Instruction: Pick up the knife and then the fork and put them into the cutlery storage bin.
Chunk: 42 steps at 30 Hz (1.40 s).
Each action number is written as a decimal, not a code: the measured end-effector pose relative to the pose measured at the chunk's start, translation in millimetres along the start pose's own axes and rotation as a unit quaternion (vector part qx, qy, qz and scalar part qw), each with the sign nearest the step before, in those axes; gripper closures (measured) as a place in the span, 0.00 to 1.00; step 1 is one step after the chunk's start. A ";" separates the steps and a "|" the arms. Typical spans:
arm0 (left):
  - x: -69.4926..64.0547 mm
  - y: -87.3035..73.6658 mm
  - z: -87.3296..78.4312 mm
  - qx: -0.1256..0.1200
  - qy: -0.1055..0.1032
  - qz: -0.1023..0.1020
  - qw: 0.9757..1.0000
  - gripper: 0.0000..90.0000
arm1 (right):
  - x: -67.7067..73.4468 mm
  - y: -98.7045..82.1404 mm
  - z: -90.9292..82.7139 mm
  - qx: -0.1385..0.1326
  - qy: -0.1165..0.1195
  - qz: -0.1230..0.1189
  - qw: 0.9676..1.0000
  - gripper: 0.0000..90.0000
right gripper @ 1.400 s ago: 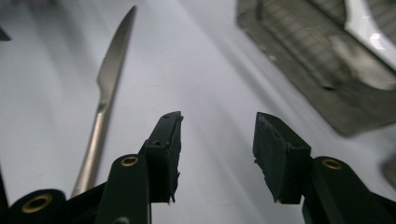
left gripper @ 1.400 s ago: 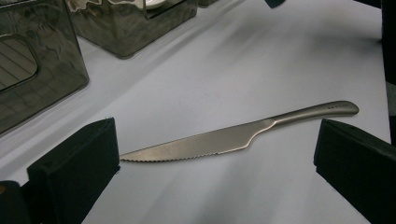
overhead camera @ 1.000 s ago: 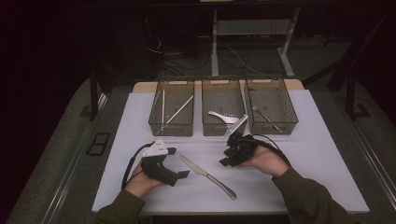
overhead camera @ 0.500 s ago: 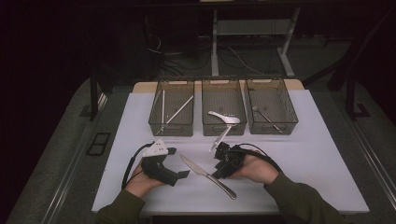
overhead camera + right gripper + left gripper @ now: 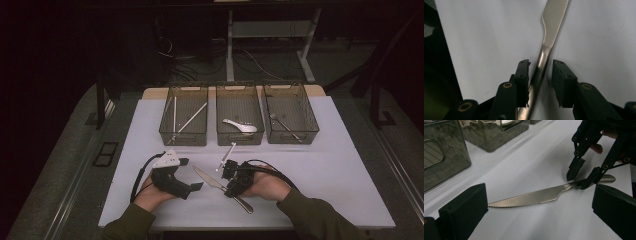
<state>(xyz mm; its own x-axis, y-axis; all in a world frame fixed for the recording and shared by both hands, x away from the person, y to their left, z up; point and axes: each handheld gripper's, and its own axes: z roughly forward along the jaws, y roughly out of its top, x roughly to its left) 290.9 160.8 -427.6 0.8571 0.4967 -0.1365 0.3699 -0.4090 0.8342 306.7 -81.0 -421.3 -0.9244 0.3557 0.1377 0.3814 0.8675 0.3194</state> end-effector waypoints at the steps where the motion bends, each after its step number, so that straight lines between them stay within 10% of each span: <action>1: -0.1 0.0 0.1 0.000 0.000 0.000 1.000 0.00 | 0.3 0.5 -0.1 0.002 -0.002 -0.002 1.000 0.75; 15: -1.0 0.0 0.4 -0.004 -0.001 -0.004 1.000 0.00 | 8.7 7.7 1.6 0.033 -0.045 -0.025 0.998 0.86; 42: -0.2 0.4 -1.7 -0.007 0.003 -0.004 1.000 0.00 | 4.3 7.6 -0.9 0.044 -0.038 -0.034 0.998 0.88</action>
<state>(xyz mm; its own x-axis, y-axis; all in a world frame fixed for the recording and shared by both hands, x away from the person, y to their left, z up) 290.2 161.8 -426.3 0.8525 0.5037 -0.1397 0.3713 -0.3954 0.8401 305.7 -73.2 -417.5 -0.9474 0.3168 0.0466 0.3184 0.9167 0.2416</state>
